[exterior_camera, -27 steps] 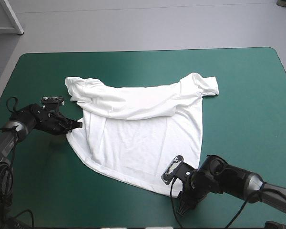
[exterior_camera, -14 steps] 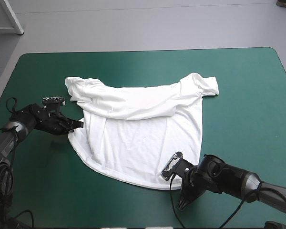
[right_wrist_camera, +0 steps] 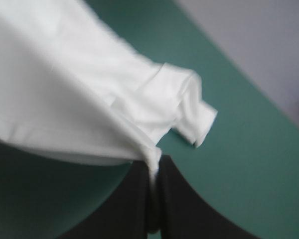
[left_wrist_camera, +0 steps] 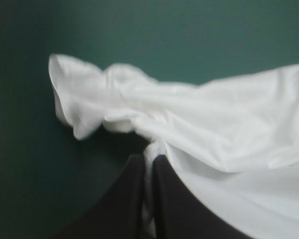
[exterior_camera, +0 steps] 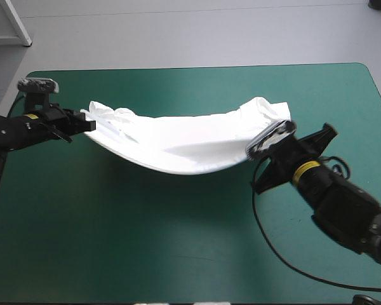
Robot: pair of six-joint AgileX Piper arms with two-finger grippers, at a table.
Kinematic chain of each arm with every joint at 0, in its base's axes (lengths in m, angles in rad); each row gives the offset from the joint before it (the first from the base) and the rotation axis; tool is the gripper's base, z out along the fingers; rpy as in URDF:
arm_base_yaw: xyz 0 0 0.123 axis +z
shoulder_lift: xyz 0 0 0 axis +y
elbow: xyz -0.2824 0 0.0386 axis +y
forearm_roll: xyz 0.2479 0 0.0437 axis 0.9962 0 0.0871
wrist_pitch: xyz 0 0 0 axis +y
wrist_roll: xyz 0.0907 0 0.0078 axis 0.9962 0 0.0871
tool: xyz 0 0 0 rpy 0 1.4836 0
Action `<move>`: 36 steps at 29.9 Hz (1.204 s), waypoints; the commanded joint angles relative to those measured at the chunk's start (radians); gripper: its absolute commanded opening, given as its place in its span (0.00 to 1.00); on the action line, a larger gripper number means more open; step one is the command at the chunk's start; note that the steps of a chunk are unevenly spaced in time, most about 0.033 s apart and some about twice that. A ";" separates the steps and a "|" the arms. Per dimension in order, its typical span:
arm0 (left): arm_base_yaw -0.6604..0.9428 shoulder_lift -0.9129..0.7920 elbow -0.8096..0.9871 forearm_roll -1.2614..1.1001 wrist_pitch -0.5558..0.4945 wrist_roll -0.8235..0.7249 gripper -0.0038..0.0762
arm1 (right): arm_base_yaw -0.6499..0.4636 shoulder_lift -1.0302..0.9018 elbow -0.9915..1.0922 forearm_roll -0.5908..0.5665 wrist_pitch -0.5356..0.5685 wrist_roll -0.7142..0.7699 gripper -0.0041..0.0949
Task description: Fold the cloth
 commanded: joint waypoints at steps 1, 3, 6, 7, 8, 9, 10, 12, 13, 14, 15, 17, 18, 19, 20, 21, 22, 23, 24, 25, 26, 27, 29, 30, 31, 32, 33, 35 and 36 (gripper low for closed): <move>-0.002 -0.111 -0.153 -0.084 -0.031 0.000 0.07 | -0.001 -0.040 -0.193 -0.141 -0.038 0.046 0.02; -0.002 -0.134 -0.218 -0.104 -0.031 0.000 0.07 | -0.001 -0.038 -0.296 -0.145 -0.053 0.031 0.02; -0.002 -0.152 -0.350 -0.123 -0.014 0.000 0.07 | -0.001 -0.022 -0.451 -0.143 -0.084 -0.003 0.02; -0.002 -0.155 -0.396 -0.121 -0.008 0.000 0.07 | -0.001 -0.011 -0.501 -0.143 -0.089 -0.018 0.02; -0.002 -0.155 -0.441 -0.119 -0.006 0.000 0.07 | -0.001 -0.005 -0.542 -0.143 -0.096 -0.035 0.02; -0.002 -0.155 -0.485 -0.119 -0.006 0.000 0.07 | -0.001 0.010 -0.603 -0.143 -0.109 -0.062 0.02; -0.002 -0.155 -0.528 -0.118 -0.008 0.000 0.07 | -0.001 0.020 -0.645 -0.143 -0.117 -0.086 0.02; -0.002 -0.155 -0.602 -0.115 -0.010 0.000 0.07 | -0.001 0.053 -0.754 -0.143 -0.143 -0.137 0.02; -0.002 -0.155 -0.639 -0.115 -0.013 0.000 0.07 | -0.001 0.073 -0.802 -0.143 -0.146 -0.164 0.02; -0.002 -0.155 -0.665 -0.115 -0.017 0.000 0.07 | -0.001 0.091 -0.863 -0.143 -0.146 -0.191 0.02; -0.002 -0.155 -0.696 -0.115 -0.024 0.000 0.07 | -0.001 0.122 -0.928 -0.140 -0.142 -0.231 0.02; -0.002 -0.155 -0.752 -0.107 -0.043 0.000 0.07 | -0.001 0.165 -1.049 -0.121 -0.132 -0.297 0.02; -0.002 -0.155 -0.777 -0.096 -0.061 0.002 0.07 | -0.001 0.200 -1.130 -0.103 -0.128 -0.337 0.02; -0.002 -0.155 -0.801 -0.084 -0.071 0.002 0.07 | -0.001 0.222 -1.185 -0.090 -0.125 -0.372 0.02; -0.002 -0.155 -0.820 -0.068 -0.082 0.002 0.07 | -0.001 0.244 -1.239 -0.080 -0.125 -0.397 0.02; -0.002 -0.153 -0.842 -0.054 -0.093 0.002 0.07 | -0.001 0.276 -1.315 -0.067 -0.132 -0.418 0.02; -0.002 -0.151 -0.864 -0.042 -0.099 0.002 0.07 | -0.001 0.292 -1.359 -0.051 -0.143 -0.422 0.02; -0.002 -0.149 -0.886 -0.028 -0.099 0.002 0.07 | -0.001 0.306 -1.408 -0.023 -0.157 -0.426 0.02; -0.002 -0.147 -0.902 -0.024 -0.099 0.002 0.07 | -0.001 0.315 -1.451 -0.001 -0.168 -0.439 0.02; -0.002 -0.143 -0.922 -0.022 -0.101 0.002 0.07 | -0.001 0.325 -1.485 0.029 -0.182 -0.467 0.02; -0.002 -0.140 -0.943 -0.022 -0.106 0.002 0.07 | -0.001 0.327 -1.512 0.061 -0.192 -0.493 0.02; -0.002 -0.140 -0.964 -0.022 -0.113 0.002 0.07 | -0.001 0.328 -1.531 0.103 -0.197 -0.513 0.02; -0.002 -0.139 -1.005 -0.022 -0.146 0.009 0.07 | -0.001 0.328 -1.558 0.141 -0.198 -0.553 0.02; -0.002 -0.139 -1.023 -0.022 -0.160 0.014 0.07 | -0.001 0.324 -1.564 0.142 -0.200 -0.561 0.02; -0.002 -0.139 -1.046 -0.022 -0.176 0.024 0.07 | -0.001 0.322 -1.567 0.137 -0.202 -0.561 0.02; -0.002 -0.139 -1.067 -0.022 -0.183 0.034 0.07 | -0.001 0.321 -1.567 0.137 -0.204 -0.562 0.02; -0.002 -0.136 -1.080 -0.022 -0.189 0.035 0.07 | -0.001 0.321 -1.567 0.135 -0.204 -0.565 0.02; -0.002 -0.121 -1.105 -0.022 -0.183 0.035 0.07 | -0.001 0.321 -1.565 0.129 -0.199 -0.580 0.02; -0.002 -0.114 -1.108 -0.026 -0.177 0.032 0.07 | -0.001 0.321 -1.563 0.129 -0.191 -0.588 0.02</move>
